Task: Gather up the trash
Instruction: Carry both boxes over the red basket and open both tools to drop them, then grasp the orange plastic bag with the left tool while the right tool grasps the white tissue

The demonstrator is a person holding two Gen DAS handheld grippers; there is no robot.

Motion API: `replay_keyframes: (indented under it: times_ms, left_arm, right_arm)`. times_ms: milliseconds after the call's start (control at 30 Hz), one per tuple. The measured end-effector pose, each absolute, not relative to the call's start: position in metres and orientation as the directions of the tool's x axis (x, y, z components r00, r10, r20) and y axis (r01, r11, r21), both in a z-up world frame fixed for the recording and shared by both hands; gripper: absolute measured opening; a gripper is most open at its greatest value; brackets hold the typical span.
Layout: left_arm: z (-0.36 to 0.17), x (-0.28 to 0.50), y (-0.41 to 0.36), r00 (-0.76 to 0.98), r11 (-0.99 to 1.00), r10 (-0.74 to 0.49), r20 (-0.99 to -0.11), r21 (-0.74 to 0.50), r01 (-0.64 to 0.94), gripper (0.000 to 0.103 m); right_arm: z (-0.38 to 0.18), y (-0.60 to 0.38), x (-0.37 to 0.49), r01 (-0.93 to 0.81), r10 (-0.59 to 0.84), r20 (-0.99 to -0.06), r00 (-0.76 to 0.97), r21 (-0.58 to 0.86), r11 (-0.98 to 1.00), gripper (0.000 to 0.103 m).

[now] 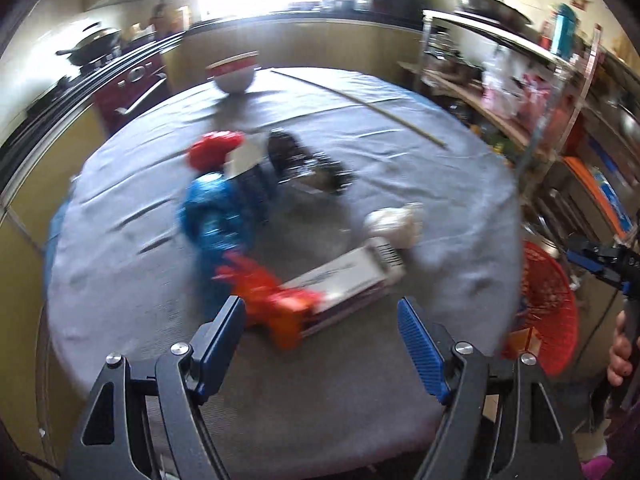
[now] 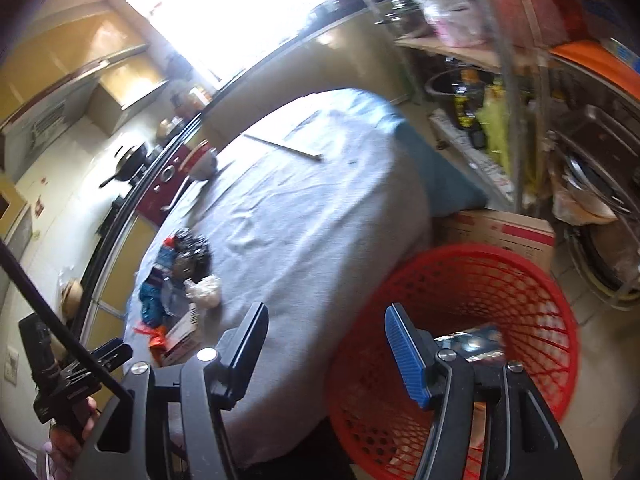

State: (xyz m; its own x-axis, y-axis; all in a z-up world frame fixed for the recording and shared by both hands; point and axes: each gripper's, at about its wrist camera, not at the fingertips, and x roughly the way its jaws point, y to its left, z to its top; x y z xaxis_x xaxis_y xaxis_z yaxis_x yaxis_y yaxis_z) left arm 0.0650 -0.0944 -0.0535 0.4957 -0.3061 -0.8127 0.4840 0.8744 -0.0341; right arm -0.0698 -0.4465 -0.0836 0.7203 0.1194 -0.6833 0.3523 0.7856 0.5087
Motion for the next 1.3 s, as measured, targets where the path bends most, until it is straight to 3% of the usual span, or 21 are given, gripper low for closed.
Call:
replay_keyframes:
  times_ms: [333,733,900,1133,1300]
  left_arm:
    - [-0.074,0.086,-0.06,0.483,0.9,-0.287,-0.827,-0.061,0.431,0.078]
    - [-0.093,0.132,-0.043,0.314,0.883,-0.466,-0.828,-0.409,0.23,0.078]
    - [-0.107,0.139,-0.048,0.252,0.859,-0.512,-0.821,-0.484,0.168,0.059]
    - [-0.114,0.145,-0.048,0.24,0.851,-0.525,-0.817,-0.511,0.123,0.049]
    - [-0.122,0.147,-0.049,0.221,0.844,-0.536,-0.815,-0.526,0.108,0.044]
  right_arm:
    - [-0.081,-0.384,0.01,0.181,0.331,-0.651,0.683,0.59,0.787,0.065]
    - [-0.098,-0.34,0.077,0.161,0.37,-0.676,0.637,0.586,0.794,0.064]
    - [-0.106,-0.337,0.091,0.187,0.38,-0.677,0.631,0.608,0.772,0.064]
    - [-0.123,-0.328,0.114,0.229,0.377,-0.716,0.588,0.594,0.771,0.058]
    - [-0.142,-0.323,0.122,0.26,0.393,-0.74,0.545,0.595,0.76,0.041]
